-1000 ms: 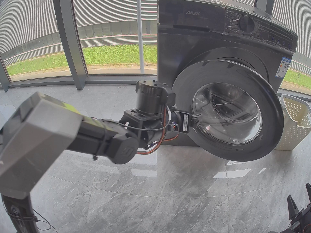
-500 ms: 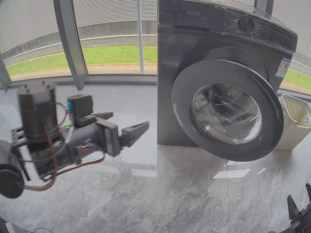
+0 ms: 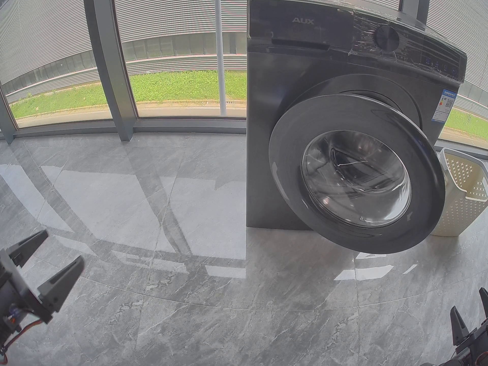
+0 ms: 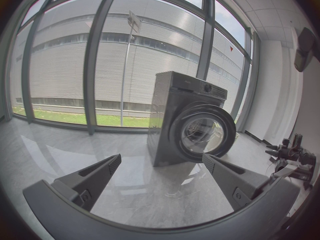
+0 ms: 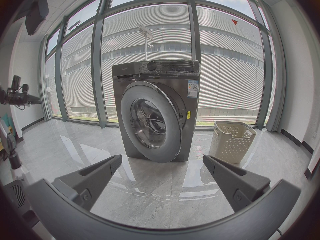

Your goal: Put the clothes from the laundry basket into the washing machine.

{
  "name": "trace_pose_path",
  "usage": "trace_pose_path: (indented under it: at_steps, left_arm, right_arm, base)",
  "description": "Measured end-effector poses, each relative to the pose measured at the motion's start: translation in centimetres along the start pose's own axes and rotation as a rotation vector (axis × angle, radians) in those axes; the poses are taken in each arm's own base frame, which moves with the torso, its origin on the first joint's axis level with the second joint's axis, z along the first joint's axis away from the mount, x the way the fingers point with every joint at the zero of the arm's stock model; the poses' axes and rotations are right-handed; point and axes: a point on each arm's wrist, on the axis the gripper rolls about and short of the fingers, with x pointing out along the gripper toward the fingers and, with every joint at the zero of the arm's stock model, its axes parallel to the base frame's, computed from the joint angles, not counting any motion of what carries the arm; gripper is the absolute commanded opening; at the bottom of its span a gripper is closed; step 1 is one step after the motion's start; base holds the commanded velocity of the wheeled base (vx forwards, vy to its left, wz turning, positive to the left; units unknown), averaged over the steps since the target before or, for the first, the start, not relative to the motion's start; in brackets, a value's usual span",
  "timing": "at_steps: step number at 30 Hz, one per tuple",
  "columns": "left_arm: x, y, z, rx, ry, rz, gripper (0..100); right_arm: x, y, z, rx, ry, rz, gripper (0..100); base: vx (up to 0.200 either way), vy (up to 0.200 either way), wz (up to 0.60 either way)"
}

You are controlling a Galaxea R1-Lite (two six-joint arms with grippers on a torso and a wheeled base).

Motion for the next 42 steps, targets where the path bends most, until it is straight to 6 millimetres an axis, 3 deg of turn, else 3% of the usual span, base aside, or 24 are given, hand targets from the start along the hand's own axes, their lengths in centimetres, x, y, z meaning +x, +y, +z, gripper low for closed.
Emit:
trace_pose_path:
  at_steps: [4,9,15,20,28,35,42]
  left_arm:
    - [-3.5,0.7,-2.2,0.024,-0.033,0.090,100]
    - [-6.3,0.7,-5.1,0.047,-0.079,0.151,100]
    - [-7.4,0.6,-7.7,0.054,-0.079,0.179,100]
    - [-7.7,0.5,-9.3,0.058,-0.034,0.238,100]
    - [-8.2,0.3,-10.6,0.076,-0.009,0.288,100]
    - [-8.4,0.1,-11.1,0.100,-0.007,0.276,100]
    - [-8.4,0.0,-11.3,0.108,-0.003,0.271,100]
  right_arm:
    - [0.0,0.0,0.1,0.002,-0.013,0.003,100]
    - [-0.3,0.0,1.5,0.023,-0.091,0.027,100]
    - [-0.9,0.2,5.0,0.108,-0.153,0.178,100]
    - [0.6,0.4,7.7,0.182,-0.086,0.293,100]
    - [6.4,1.0,11.0,0.212,0.042,0.397,100]
    - [12.8,2.0,12.2,0.176,0.156,0.434,100]
    - [17.6,2.5,12.6,0.155,0.180,0.370,100]
  base:
    - [0.000,0.000,0.00]
    - [0.000,0.000,0.00]
    - [0.000,0.000,0.00]
    - [0.000,0.000,0.00]
    - [0.000,0.000,0.00]
    - [0.000,0.000,0.00]
    - [0.000,-0.057,0.00]
